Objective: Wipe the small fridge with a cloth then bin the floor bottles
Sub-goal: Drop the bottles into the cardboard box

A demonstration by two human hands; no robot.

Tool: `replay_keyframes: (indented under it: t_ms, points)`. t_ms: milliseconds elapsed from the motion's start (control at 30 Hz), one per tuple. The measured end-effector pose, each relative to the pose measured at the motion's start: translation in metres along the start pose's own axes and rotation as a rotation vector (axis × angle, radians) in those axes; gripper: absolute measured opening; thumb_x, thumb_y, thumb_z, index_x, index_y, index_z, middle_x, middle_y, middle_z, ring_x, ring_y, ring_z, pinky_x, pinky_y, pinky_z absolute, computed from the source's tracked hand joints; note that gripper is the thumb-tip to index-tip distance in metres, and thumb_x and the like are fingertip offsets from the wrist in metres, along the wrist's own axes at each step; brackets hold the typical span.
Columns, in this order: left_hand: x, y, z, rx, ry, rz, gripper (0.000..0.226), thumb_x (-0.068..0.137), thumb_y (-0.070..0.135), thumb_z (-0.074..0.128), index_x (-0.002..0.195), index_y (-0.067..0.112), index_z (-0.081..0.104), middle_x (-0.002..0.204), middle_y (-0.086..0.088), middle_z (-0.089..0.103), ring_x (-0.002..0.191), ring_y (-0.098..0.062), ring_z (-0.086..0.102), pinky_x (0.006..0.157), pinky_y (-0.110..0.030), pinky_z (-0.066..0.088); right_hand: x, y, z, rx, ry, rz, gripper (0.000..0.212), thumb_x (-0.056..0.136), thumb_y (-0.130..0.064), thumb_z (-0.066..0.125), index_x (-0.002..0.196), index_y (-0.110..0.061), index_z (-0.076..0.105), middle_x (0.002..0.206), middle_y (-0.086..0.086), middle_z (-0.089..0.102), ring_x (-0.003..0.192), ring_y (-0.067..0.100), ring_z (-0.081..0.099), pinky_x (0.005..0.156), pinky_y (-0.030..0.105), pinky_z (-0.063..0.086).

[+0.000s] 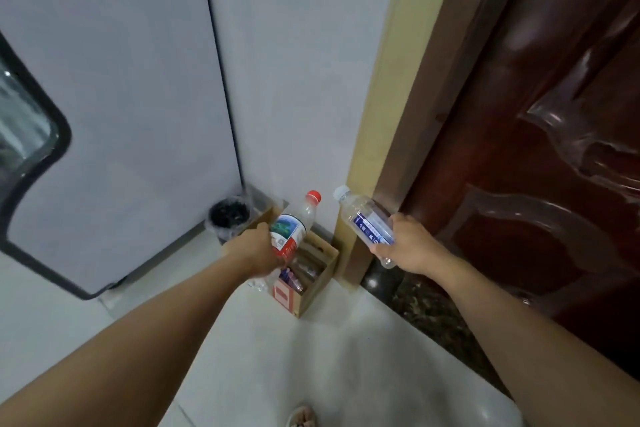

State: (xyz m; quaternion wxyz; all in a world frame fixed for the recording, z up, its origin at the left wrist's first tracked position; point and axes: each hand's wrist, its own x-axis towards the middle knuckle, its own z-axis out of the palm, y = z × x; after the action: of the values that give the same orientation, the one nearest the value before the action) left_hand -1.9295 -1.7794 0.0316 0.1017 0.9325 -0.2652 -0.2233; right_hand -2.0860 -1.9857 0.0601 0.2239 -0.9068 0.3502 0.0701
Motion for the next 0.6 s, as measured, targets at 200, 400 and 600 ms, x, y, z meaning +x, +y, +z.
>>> replay_keyframes:
  t_ms: [200,400,600]
  points:
    - [0.052,0.001,-0.013,-0.109,-0.002,-0.122,0.068,0.072,0.045,0.072,0.128,0.017,0.046,0.118,-0.004,0.063,0.102,-0.022,0.061,0.089,-0.039,0.051,0.087,-0.013,-0.005,0.036,-0.134,-0.046,0.061,0.082,-0.039,0.068,0.128,-0.009,0.041,0.122,0.009,0.048,0.107,0.026,0.056,0.089,0.036,0.051]
    - [0.096,-0.002,-0.004,-0.181,0.023,-0.335,0.074,0.073,0.048,0.069,0.133,0.019,0.037,0.118,-0.004,0.061,0.101,-0.022,0.06,0.076,-0.03,0.046,0.187,-0.047,0.007,-0.047,-0.272,-0.257,0.054,0.085,-0.039,0.065,0.122,-0.006,0.044,0.118,0.012,0.05,0.102,0.026,0.056,0.079,0.032,0.047]
    - [0.137,0.011,0.02,-0.333,0.045,-0.592,0.067,0.076,0.048,0.067,0.129,0.017,0.04,0.119,-0.003,0.06,0.1,-0.018,0.06,0.079,-0.031,0.051,0.288,-0.063,0.023,-0.163,-0.377,-0.417,0.052,0.083,-0.042,0.063,0.117,-0.006,0.046,0.113,0.011,0.052,0.086,0.022,0.052,0.067,0.027,0.039]
